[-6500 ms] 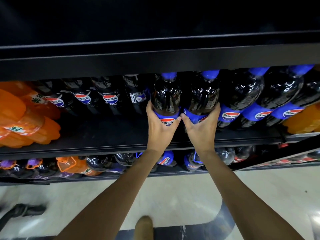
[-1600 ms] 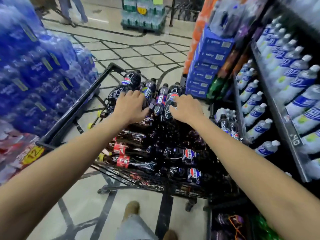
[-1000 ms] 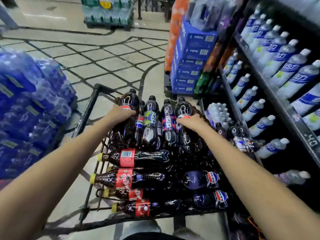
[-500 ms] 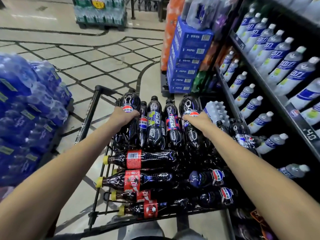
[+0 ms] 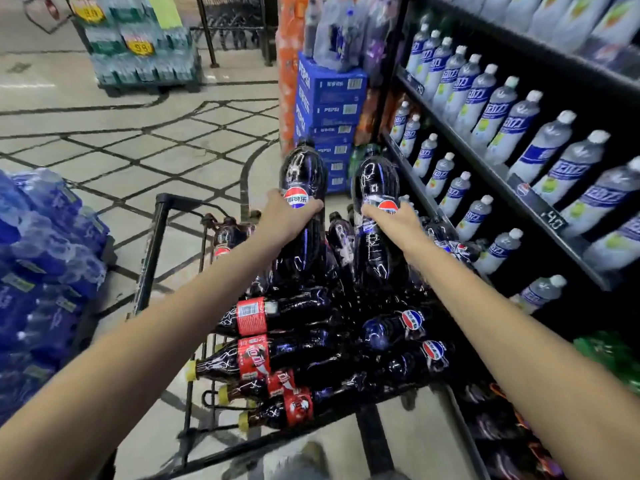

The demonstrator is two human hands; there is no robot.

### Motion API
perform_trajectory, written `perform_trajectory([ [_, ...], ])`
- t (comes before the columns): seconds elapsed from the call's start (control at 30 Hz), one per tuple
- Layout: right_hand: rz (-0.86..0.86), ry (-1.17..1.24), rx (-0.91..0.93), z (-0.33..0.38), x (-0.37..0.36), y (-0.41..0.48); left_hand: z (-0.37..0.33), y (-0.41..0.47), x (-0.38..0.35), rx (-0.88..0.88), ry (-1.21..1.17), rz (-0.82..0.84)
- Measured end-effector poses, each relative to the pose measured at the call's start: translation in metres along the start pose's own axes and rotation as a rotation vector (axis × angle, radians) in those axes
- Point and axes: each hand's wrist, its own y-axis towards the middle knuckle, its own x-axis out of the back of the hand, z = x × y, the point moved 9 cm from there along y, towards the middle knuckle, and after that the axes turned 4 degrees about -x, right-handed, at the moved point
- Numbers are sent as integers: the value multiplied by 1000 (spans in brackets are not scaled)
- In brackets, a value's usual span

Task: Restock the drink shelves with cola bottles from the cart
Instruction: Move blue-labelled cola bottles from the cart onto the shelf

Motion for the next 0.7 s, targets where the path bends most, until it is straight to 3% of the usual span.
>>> perform_trajectory([
  [0.37, -316, 138, -119, -123, 174, -135, -33, -132, -192, -177, 66, 295],
  [0.7, -620, 246, -356, -317, 308, -379, -1, -385, -374, -198, 76, 695],
])
